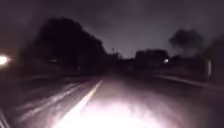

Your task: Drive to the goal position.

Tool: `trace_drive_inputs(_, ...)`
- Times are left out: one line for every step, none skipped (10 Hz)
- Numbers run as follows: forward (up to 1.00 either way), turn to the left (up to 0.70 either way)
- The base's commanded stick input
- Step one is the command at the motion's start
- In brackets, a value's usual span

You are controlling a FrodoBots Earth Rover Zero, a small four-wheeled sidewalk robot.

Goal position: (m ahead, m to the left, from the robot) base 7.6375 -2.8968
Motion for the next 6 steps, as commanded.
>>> trace_drive_inputs(0.7, 0.0)
trace_drive_inputs(0.7, 0.0)
trace_drive_inputs(0.7, 0.0)
trace_drive_inputs(0.7, 0.0)
trace_drive_inputs(0.7, 0.0)
trace_drive_inputs(0.7, 0.0)
